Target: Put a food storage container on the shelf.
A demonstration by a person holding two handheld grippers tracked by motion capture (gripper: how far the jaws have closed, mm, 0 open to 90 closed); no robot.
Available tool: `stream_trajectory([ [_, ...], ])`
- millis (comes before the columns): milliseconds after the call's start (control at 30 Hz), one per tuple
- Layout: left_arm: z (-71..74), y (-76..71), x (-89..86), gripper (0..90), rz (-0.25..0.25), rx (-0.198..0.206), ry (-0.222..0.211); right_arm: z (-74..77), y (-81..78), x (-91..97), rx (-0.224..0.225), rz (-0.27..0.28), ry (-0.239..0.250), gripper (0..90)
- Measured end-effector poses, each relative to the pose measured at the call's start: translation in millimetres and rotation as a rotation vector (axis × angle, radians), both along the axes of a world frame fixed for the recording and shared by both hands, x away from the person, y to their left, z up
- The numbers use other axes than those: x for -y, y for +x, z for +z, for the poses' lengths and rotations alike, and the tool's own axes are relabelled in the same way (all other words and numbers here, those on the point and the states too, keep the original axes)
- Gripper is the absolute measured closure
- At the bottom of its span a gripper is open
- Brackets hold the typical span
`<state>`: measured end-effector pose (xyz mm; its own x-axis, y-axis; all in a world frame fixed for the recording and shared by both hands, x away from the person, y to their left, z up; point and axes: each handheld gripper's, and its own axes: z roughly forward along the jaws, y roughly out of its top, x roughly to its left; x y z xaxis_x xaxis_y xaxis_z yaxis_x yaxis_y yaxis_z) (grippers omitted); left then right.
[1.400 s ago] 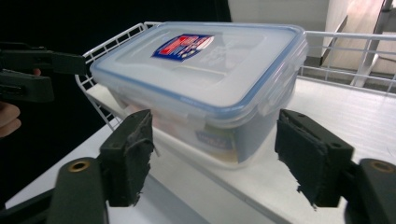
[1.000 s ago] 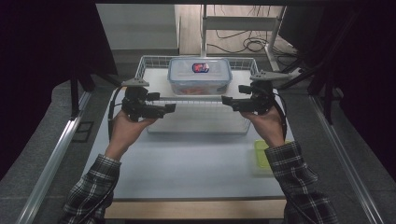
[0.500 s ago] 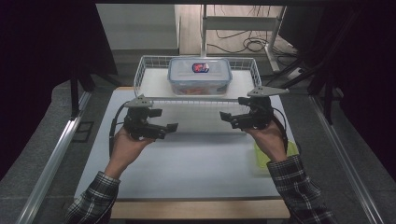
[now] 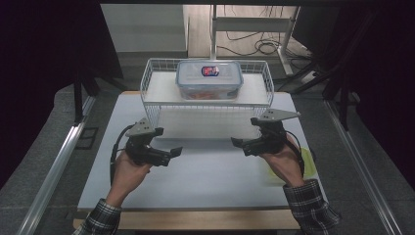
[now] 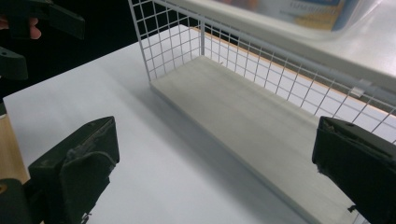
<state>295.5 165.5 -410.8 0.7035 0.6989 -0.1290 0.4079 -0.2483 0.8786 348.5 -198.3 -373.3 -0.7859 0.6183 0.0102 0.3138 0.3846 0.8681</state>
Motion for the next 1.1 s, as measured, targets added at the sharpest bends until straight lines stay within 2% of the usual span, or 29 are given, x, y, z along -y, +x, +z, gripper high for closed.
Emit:
stream_trajectory([
  [100, -7.4, -6.2, -0.8, 2.5, 0.001, -0.005, 0.001, -4.8, -6.1, 2.3, 0.007, -0.001, -0.013, 0.8],
  [267, -22.0, -16.0, -0.8, 2.8, -0.007, 0.001, 0.014, -16.8, -15.7, 7.9, 0.013, 0.006, -0.006, 0.8],
  [433, -36.1, -23.4, -5.1, 3.0, 0.004, -0.012, 0.017, -31.8, -22.6, 13.5, -0.002, 0.027, -0.01, 1.1],
  [800, -65.3, -37.4, -15.3, 3.4, 0.035, -0.047, 0.055, -60.4, -38.4, 18.7, -0.04, -0.013, -0.002, 1.2],
  [867, -70.7, -41.6, -13.5, 3.2, 0.04, -0.041, 0.077, -65.7, -42.9, 19.4, -0.044, -0.023, -0.005, 1.1],
  [1100, -82.3, -55.7, -10.3, 2.6, 0.057, -0.032, 0.102, -79.9, -57.2, 22.6, -0.06, -0.026, -0.001, 1.2],
])
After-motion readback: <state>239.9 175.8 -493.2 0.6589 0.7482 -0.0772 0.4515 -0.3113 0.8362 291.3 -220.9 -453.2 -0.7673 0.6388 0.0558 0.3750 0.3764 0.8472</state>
